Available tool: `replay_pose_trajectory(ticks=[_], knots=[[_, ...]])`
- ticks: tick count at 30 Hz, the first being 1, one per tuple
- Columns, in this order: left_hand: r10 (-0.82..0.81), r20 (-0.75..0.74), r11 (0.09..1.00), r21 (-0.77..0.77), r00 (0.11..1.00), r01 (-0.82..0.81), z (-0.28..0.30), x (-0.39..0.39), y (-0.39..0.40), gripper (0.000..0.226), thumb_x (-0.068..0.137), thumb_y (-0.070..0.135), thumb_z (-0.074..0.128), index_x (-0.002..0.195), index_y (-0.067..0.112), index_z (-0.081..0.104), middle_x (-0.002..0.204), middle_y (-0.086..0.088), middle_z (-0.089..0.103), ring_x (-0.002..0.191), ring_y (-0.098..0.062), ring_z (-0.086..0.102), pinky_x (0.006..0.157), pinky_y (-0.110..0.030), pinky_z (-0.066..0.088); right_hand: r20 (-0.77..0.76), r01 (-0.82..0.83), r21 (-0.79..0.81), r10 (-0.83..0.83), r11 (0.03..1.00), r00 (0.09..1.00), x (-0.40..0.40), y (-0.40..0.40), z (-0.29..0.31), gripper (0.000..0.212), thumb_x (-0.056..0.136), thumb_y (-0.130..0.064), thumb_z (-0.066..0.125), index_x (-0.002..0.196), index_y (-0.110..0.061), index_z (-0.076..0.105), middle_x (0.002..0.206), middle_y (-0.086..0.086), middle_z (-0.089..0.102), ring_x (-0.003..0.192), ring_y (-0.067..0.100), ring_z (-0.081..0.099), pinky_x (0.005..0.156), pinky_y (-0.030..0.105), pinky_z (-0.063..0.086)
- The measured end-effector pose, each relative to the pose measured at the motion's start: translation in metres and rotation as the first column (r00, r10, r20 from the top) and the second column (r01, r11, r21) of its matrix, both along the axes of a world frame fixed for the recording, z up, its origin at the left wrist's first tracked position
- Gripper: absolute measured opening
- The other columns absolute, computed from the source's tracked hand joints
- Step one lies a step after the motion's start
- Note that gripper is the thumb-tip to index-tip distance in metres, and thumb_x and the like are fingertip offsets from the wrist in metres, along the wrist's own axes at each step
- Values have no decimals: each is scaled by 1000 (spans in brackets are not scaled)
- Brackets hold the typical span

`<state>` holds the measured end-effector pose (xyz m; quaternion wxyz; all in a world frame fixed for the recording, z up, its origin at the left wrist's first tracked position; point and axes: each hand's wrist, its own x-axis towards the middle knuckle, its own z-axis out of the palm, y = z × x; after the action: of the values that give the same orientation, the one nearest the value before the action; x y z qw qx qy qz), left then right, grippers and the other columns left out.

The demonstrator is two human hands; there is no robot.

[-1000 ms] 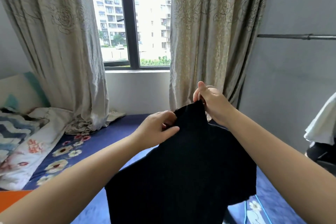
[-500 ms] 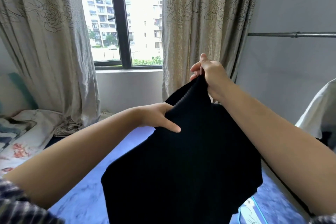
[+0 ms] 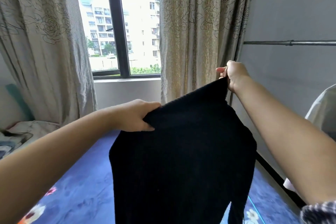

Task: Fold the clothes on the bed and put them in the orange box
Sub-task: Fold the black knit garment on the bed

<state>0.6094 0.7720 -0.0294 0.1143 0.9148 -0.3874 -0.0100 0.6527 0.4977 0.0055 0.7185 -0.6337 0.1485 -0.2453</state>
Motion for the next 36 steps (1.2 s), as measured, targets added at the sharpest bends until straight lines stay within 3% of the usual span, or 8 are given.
replay_pose_trajectory(ticks=[4,6,8,12,17,21,31,36], knots=[[145,187,987,-89,972,-130,-12,3,13,19,81,6,54,82,22,43,64,10,47,61,-7,48,59,-26,39,-246,-164,-401,67,901,967,-25,8,2,46,100,-32,31,67,-5,48,63,5,51,52,17,48,41,22,45],[186,257,982,-11,948,-189,-13,2,16,19,80,6,50,89,21,44,65,7,45,66,-18,50,60,-30,39,-321,-229,-826,-96,516,942,-45,10,7,44,96,-34,44,71,-1,56,57,5,51,50,19,49,41,20,41],[165,371,965,131,914,-228,-10,-1,12,22,82,8,46,97,23,42,73,3,51,75,-23,51,59,-29,34,-73,-72,-997,-81,15,994,-59,22,11,33,92,-28,53,76,-1,64,61,2,53,62,18,53,49,19,35],[71,535,950,222,842,-221,-10,-5,-8,33,82,9,44,113,21,43,82,-4,55,75,-24,47,56,-29,31,-285,-230,-951,291,-209,913,-65,58,0,21,90,-9,51,99,-11,69,94,-3,62,88,11,57,80,20,46],[200,492,972,11,848,-235,-14,-4,-5,25,78,13,52,103,17,52,72,3,47,84,-27,57,62,-26,37,-456,-408,-890,345,-204,820,-61,62,-21,18,85,-15,60,99,-16,71,73,-17,55,65,-3,52,63,7,40],[287,460,958,-122,840,-261,-20,-6,5,22,76,15,54,98,12,54,74,0,53,76,-26,54,55,-27,35,-322,-194,-925,406,-325,855,-61,65,-44,13,82,-19,64,92,-11,68,73,-10,49,66,5,46,68,20,36],[181,317,967,-229,931,-110,-17,-4,1,18,70,30,62,86,24,60,84,14,48,83,-14,48,66,-25,37,-173,-220,-975,551,19,816,-35,71,-64,46,86,-43,58,54,-16,40,52,-5,40,50,9,37,53,22,30],[-172,76,915,-356,982,188,-19,9,4,12,60,42,64,67,35,56,97,19,49,89,7,50,80,-7,37,-64,62,-966,466,-251,883,-30,54,-55,78,76,-76,15,59,-9,52,53,0,52,52,13,45,51,26,28]])
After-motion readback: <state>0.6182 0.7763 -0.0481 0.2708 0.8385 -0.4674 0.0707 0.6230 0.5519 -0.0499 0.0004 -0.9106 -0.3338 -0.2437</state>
